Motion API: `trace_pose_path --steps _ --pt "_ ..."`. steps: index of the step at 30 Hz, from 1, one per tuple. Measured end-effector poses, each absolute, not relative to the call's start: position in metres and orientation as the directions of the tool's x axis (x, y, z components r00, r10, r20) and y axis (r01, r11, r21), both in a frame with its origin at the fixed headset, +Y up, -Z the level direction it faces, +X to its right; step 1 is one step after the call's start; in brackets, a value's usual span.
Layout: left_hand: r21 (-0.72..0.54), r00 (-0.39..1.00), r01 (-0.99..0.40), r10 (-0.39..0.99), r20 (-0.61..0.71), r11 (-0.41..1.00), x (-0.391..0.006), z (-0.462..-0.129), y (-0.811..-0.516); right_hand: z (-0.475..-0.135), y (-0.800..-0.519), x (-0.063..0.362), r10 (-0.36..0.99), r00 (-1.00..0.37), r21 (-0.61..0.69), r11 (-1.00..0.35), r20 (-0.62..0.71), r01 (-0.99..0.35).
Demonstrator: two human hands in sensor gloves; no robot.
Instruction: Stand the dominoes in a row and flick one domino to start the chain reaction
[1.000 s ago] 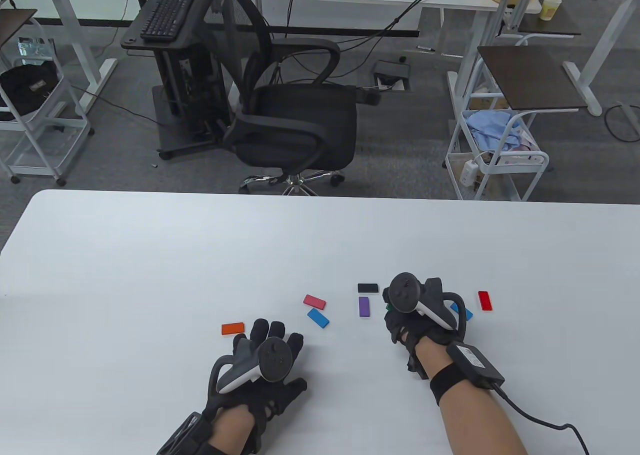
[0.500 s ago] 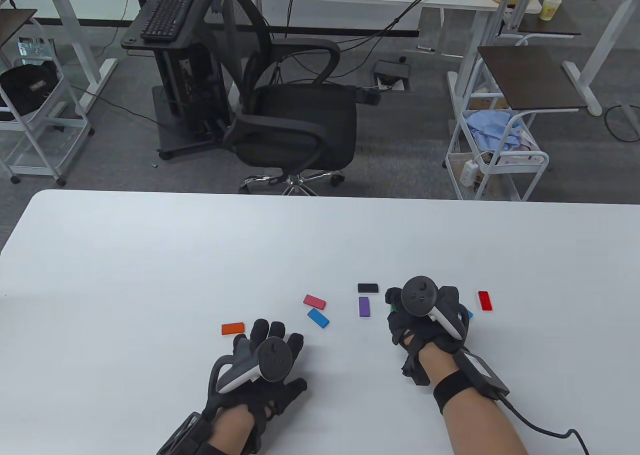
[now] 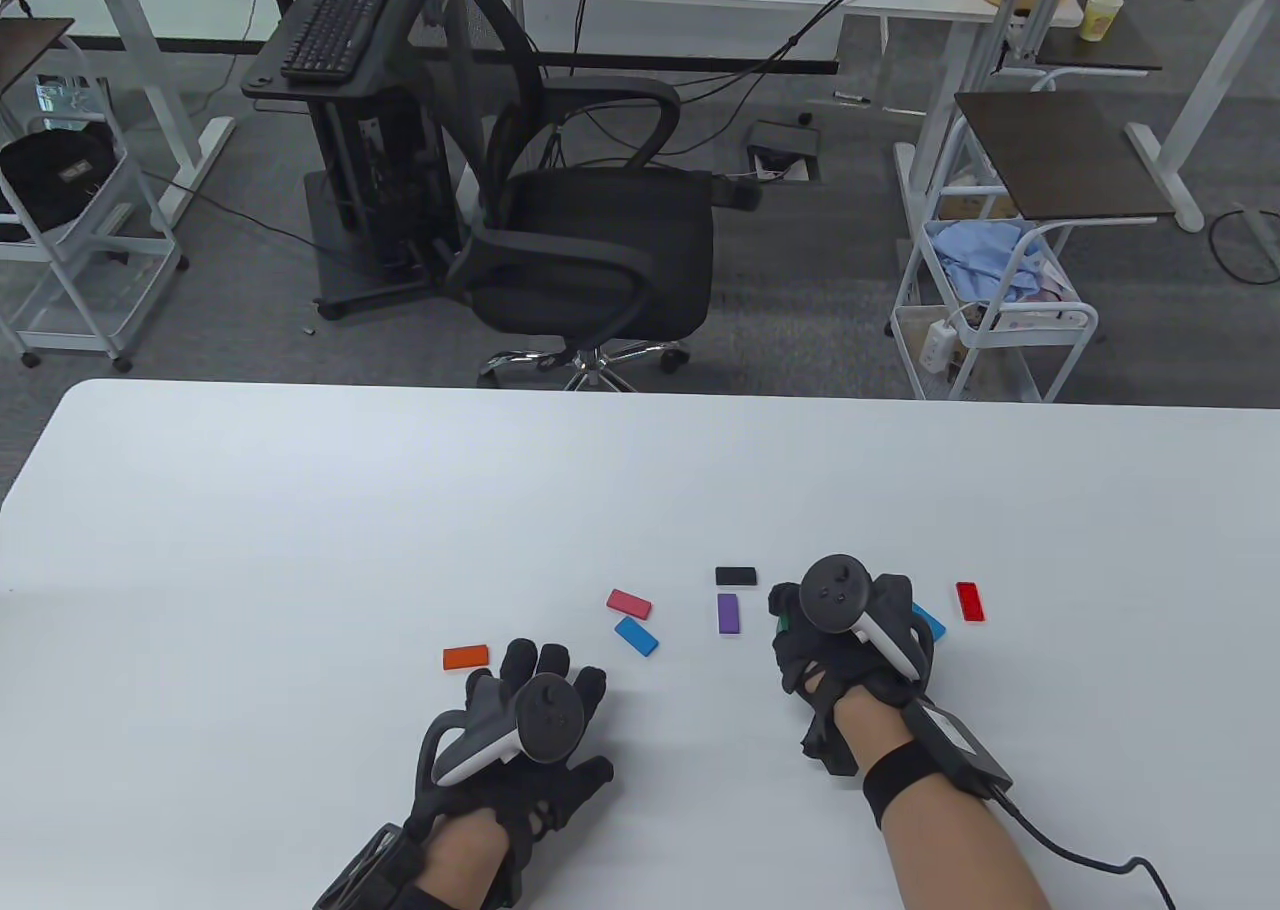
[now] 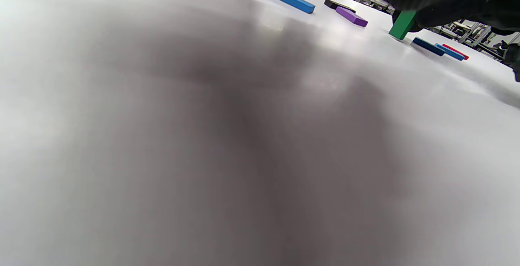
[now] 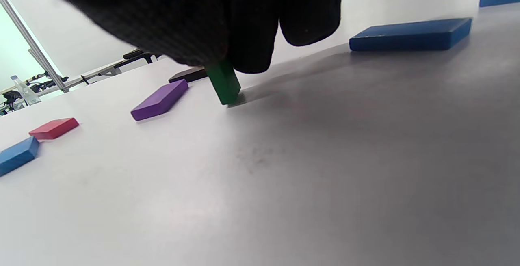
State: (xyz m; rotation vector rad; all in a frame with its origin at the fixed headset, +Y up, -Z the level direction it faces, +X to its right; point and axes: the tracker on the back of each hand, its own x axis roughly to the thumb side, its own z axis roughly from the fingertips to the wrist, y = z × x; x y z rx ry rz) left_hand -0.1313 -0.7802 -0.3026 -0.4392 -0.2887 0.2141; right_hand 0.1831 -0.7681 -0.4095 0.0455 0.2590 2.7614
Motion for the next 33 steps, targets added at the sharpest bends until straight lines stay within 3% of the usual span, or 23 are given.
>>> trace_pose_path --steps 12,26,33 --pt "-0.446 0.937 -0.139 0.263 0.230 0.884 -0.131 -0.303 -0.780 -0.408 -0.767 0.187 0.367 -0.930 0.214 -0.909 0.000 -0.359" --pt "-0.446 0.937 -0.140 0.264 0.228 0.884 -0.131 -0.303 -0.779 -0.419 -0.723 0.223 0.280 -0.958 0.150 -0.947 -0.056 -0.285" --pt "-0.449 0.938 -0.142 0.265 0.224 0.882 -0.132 -0.303 -0.779 -0.425 -0.734 0.235 0.216 -0.968 0.195 -0.951 -0.131 -0.239"
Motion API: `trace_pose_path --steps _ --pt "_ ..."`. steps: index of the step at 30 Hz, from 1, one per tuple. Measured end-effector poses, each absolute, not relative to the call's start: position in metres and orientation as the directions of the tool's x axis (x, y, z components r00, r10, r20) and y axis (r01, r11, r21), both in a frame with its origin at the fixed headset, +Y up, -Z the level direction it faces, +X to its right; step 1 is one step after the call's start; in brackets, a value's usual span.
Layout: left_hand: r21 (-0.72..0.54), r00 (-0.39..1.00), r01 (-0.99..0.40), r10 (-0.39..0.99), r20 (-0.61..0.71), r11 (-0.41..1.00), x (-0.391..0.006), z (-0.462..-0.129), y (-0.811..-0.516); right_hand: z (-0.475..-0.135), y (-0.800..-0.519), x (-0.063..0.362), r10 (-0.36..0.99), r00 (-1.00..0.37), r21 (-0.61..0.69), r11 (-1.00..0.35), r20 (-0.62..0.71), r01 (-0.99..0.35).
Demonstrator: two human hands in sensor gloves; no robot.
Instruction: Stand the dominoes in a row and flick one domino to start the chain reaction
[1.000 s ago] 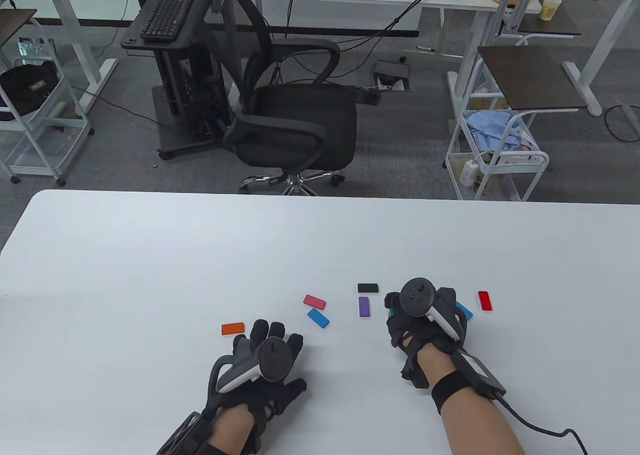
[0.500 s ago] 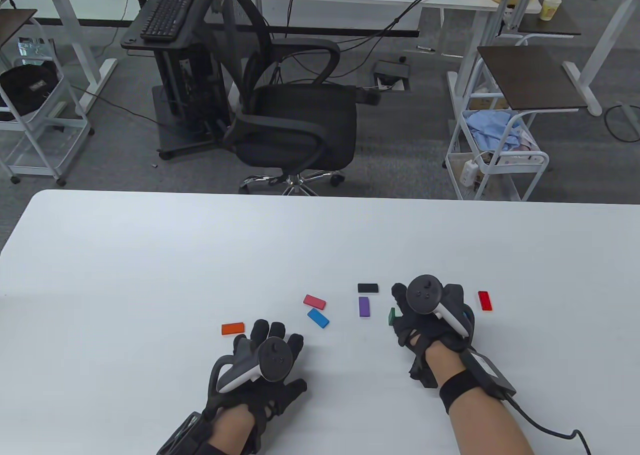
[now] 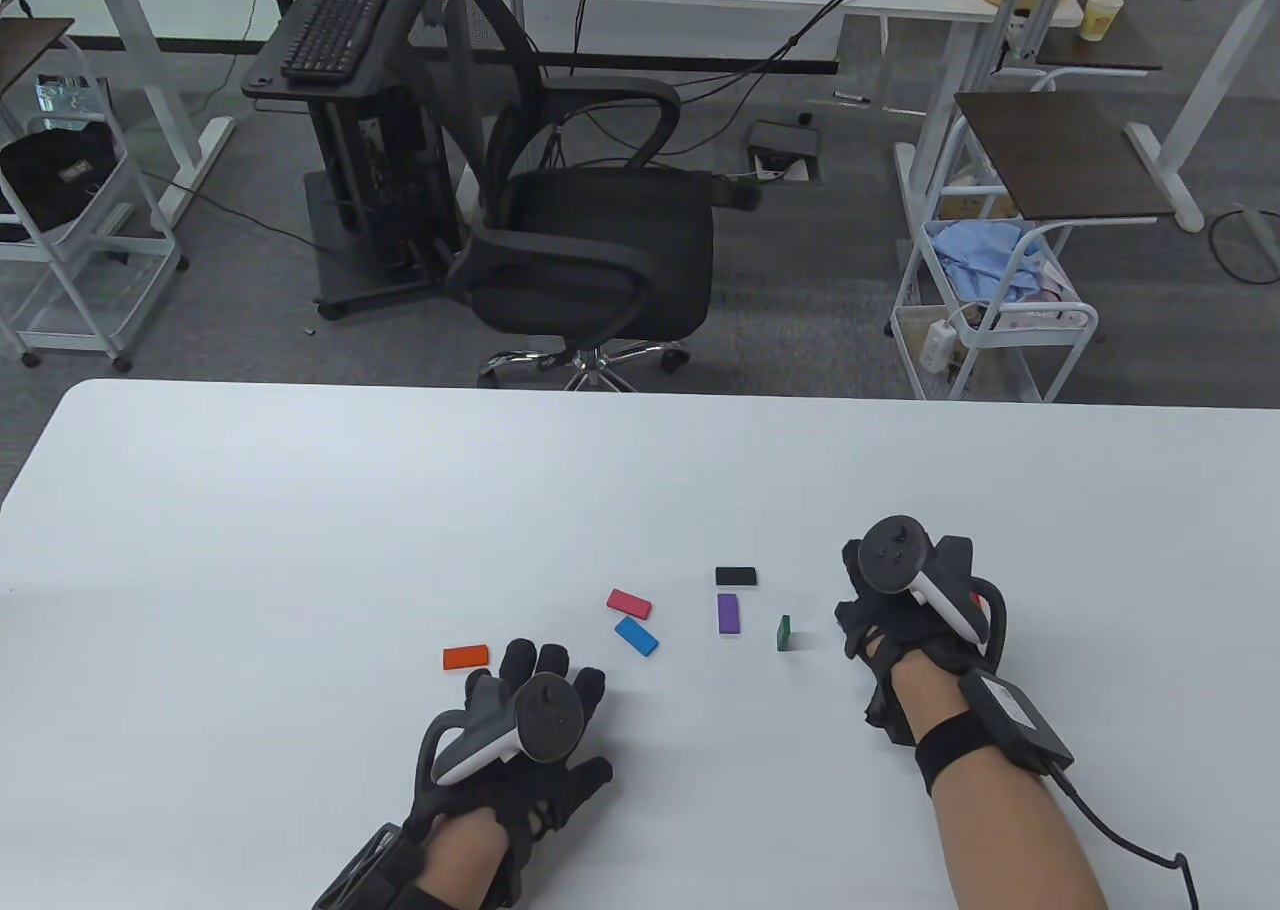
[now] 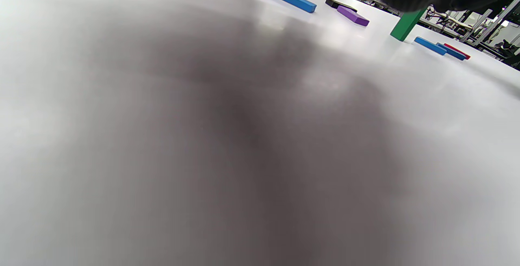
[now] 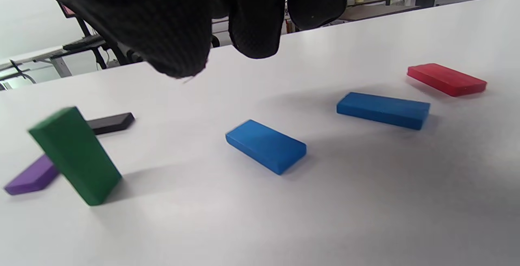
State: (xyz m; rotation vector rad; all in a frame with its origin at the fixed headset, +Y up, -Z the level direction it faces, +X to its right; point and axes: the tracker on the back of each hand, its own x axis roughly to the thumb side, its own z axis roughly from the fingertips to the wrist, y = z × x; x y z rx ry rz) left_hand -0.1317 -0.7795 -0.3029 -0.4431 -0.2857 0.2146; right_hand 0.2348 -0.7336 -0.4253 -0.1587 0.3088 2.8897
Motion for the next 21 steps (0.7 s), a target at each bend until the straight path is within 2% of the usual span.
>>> trace_pose_path --steps 10,21 --pt "-0.445 0.940 -0.132 0.255 0.228 0.885 -0.131 -0.303 -0.779 -0.427 -0.763 0.235 0.066 -0.984 0.324 -0.939 -0.165 -0.117" --pt "-0.463 0.937 -0.129 0.261 0.232 0.877 -0.131 -0.302 -0.780 -0.435 -0.766 0.227 -0.017 -0.988 0.338 -0.940 -0.151 -0.036"
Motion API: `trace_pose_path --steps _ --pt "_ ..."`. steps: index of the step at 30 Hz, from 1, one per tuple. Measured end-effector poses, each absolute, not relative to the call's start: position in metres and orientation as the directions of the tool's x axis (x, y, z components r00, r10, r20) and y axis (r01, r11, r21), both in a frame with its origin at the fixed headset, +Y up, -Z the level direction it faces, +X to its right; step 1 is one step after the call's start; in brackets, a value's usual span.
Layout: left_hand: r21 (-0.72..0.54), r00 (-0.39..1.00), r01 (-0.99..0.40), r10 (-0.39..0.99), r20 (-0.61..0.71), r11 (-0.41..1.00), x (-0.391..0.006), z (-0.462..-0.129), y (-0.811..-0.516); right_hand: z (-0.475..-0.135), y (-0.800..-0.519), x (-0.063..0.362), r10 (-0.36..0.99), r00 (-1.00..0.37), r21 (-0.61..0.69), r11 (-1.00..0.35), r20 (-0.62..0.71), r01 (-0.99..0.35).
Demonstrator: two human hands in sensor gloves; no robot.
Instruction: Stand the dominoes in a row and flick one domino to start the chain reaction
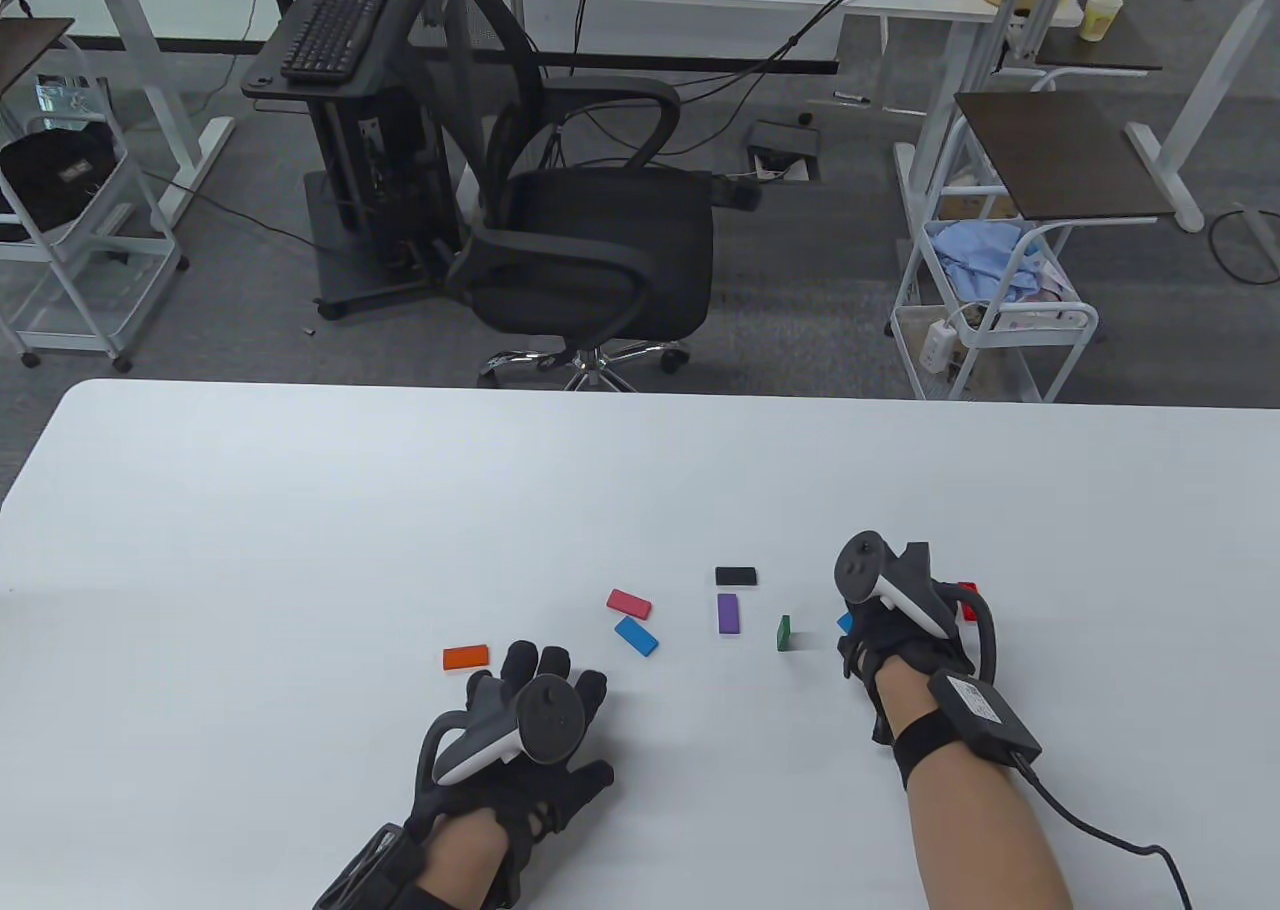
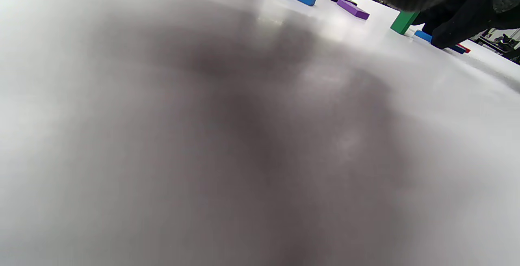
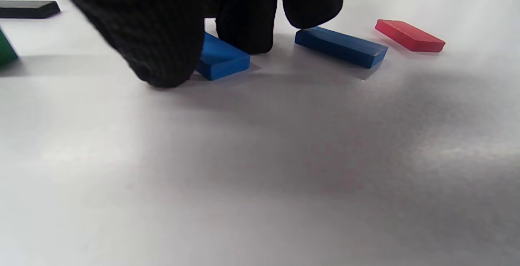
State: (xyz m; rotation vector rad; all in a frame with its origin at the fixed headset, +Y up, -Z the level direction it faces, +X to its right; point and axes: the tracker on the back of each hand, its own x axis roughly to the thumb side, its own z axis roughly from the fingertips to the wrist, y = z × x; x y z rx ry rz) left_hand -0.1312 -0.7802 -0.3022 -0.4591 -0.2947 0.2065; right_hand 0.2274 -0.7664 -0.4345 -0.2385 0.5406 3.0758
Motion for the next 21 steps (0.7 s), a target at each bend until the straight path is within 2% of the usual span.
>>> trace_pose_path --steps 12,21 --pt "-0.460 0.936 -0.132 0.263 0.233 0.878 -0.131 -0.302 -0.780 -0.429 -0.768 0.223 -0.023 -0.995 0.296 -0.955 -0.092 -0.005" --pt "-0.450 0.935 -0.138 0.265 0.234 0.883 -0.131 -0.302 -0.779 -0.418 -0.763 0.235 0.100 -0.989 0.295 -0.947 -0.110 -0.128"
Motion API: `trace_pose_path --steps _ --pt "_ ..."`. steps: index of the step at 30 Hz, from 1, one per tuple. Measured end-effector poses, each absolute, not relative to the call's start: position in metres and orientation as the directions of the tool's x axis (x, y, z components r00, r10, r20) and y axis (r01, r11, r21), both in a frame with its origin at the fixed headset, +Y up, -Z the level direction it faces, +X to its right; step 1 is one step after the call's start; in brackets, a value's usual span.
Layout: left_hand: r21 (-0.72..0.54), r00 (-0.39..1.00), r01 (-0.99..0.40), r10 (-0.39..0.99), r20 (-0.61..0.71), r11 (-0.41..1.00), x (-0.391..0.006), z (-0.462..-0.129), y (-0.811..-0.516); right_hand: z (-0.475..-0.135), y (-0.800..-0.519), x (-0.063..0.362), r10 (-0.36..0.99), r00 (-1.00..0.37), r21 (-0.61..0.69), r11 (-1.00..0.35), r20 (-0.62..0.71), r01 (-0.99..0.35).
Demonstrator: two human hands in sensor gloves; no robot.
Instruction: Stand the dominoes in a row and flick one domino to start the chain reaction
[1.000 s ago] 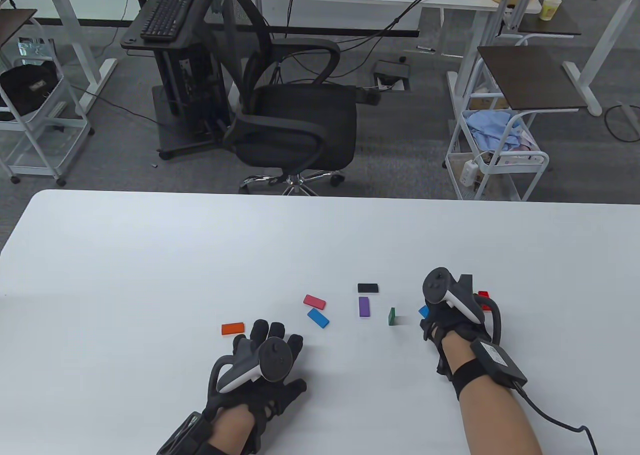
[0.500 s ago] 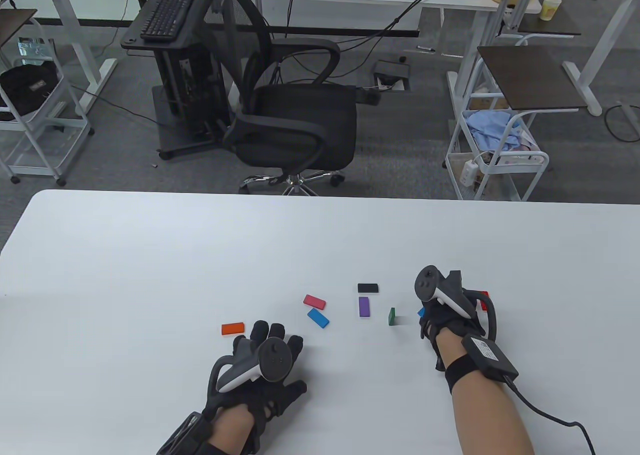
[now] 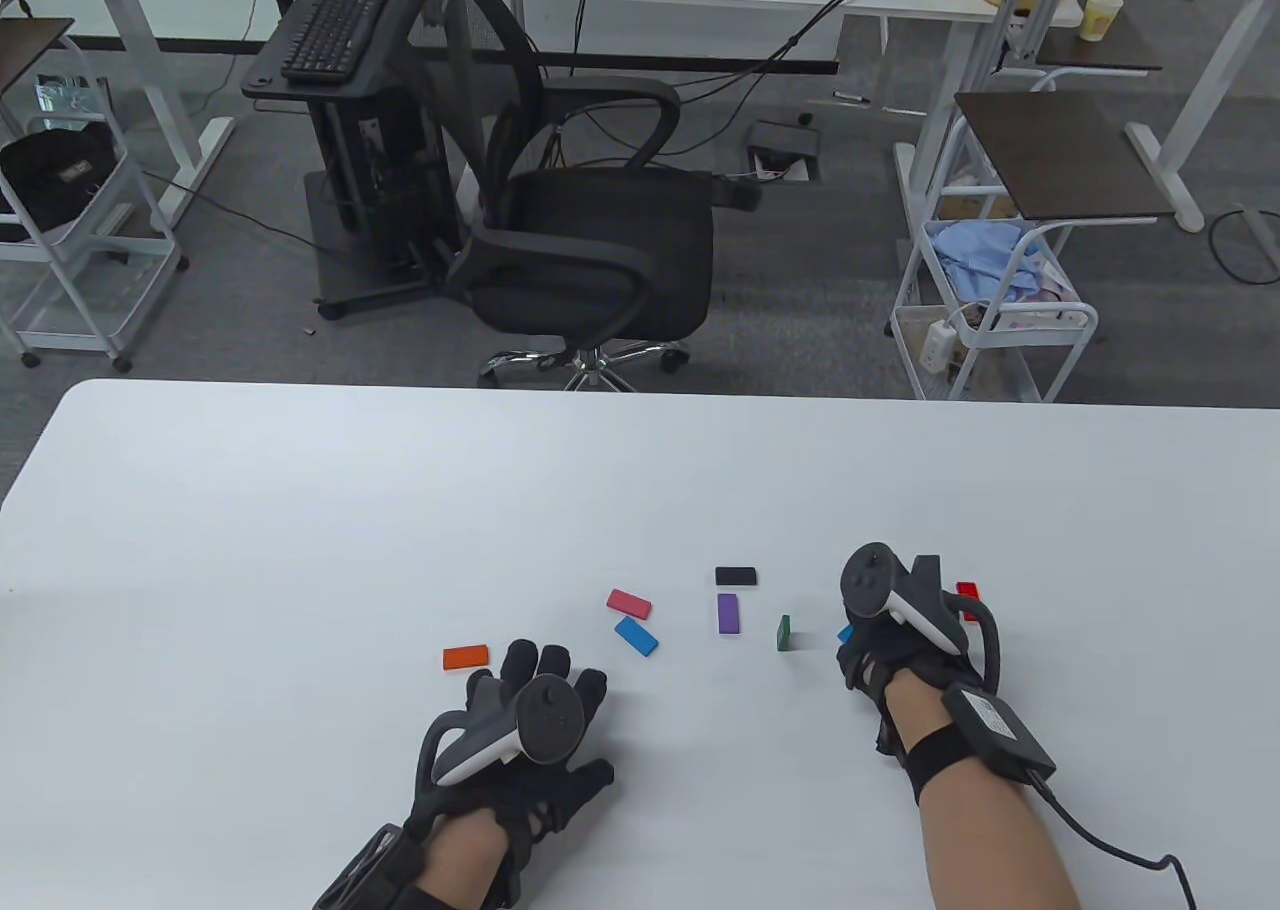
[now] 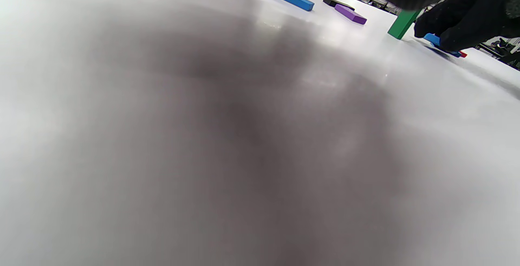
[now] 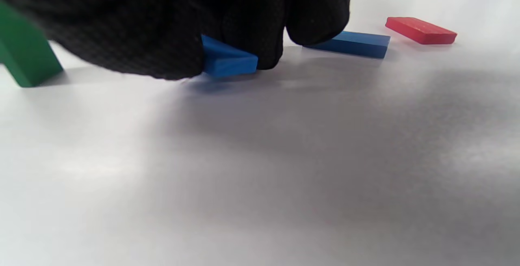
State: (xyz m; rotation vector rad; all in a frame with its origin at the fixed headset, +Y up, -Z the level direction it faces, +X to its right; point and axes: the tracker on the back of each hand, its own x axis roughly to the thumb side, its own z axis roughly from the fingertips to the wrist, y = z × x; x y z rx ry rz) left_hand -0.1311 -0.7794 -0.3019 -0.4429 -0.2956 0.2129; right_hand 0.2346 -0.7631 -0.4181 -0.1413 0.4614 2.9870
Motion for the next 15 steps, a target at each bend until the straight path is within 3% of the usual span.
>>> trace_pose_path --steps 7,15 --pt "-0.447 0.935 -0.137 0.265 0.237 0.884 -0.131 -0.302 -0.780 -0.410 -0.761 0.246 0.259 -0.954 0.286 -0.913 -0.149 -0.293" --pt "-0.450 0.934 -0.139 0.268 0.237 0.882 -0.131 -0.302 -0.780 -0.405 -0.755 0.246 0.350 -0.931 0.236 -0.900 -0.108 -0.366"
